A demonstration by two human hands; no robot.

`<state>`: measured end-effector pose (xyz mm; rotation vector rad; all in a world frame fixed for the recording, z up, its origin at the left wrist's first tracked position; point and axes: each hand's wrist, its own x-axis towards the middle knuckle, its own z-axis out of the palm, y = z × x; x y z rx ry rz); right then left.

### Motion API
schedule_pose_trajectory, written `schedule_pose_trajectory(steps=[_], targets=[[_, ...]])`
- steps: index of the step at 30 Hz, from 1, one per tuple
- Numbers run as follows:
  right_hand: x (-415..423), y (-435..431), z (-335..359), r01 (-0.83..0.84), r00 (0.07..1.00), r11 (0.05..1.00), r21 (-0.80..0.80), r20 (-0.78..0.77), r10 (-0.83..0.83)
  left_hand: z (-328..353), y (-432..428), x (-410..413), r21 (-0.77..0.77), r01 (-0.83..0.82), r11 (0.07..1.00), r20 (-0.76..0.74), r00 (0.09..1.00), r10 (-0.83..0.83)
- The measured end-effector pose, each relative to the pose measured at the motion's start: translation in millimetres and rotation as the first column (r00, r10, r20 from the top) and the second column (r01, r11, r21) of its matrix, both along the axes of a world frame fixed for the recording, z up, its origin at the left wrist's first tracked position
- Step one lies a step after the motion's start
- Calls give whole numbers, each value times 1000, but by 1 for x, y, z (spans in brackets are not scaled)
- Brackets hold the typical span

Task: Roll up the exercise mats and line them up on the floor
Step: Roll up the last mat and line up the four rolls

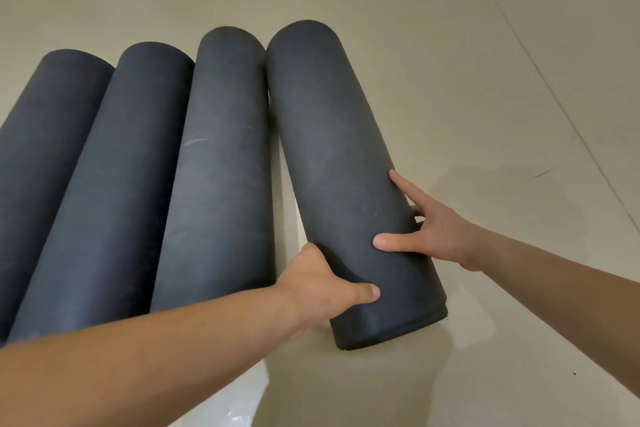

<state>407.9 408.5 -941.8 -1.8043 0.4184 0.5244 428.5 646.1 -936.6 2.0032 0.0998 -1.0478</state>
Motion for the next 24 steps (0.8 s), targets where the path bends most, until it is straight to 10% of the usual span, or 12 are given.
schedule_pose_trajectory(steps=[9,16,24], targets=[[7,33,-10,122,992,985,126,-37,-118,36,7,35,153,115,981,108,985,-133],[28,64,-12,110,993,988,108,24,-113,59,26,73,600,428,676,103,796,-596],[43,58,-1,24,1000,997,74,1,-24,58,34,88,633,342,695,223,779,-586]])
